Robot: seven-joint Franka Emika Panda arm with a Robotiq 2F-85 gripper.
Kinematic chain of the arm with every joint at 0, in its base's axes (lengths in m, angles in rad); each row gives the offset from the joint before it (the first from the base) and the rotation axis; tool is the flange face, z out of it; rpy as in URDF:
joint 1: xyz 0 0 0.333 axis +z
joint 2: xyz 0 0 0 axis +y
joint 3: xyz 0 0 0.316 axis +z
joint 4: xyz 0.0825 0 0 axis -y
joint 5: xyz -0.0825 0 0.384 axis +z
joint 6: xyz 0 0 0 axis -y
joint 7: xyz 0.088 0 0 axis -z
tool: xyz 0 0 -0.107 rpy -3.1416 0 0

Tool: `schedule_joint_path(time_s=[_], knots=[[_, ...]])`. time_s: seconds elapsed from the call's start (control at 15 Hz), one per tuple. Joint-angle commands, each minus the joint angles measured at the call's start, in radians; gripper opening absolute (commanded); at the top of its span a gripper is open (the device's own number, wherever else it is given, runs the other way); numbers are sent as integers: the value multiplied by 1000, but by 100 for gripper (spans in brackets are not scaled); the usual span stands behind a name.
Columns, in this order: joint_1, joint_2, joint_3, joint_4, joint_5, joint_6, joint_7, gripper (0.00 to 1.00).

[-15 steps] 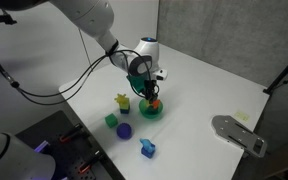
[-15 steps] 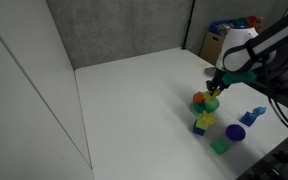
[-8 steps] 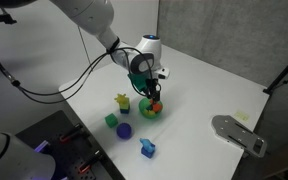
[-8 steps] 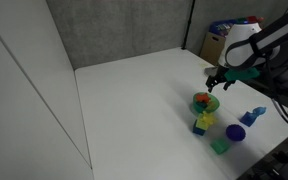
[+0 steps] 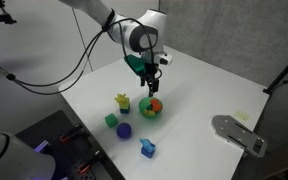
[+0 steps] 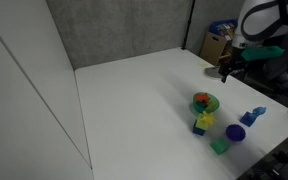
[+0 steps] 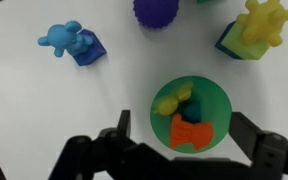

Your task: Pick up the yellow toy dog on the right and put it in the green bowl

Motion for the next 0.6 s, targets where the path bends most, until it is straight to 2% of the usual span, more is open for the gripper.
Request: schedule_joint_path(time_s=[0.0,0.4,0.53], knots=[[-12,-124,19,-69,-43,-75,-34,100],[-37,-368,33,-211,-64,-146,-196,100],[-50,-464,30,-239,-69,-205,-241,100]])
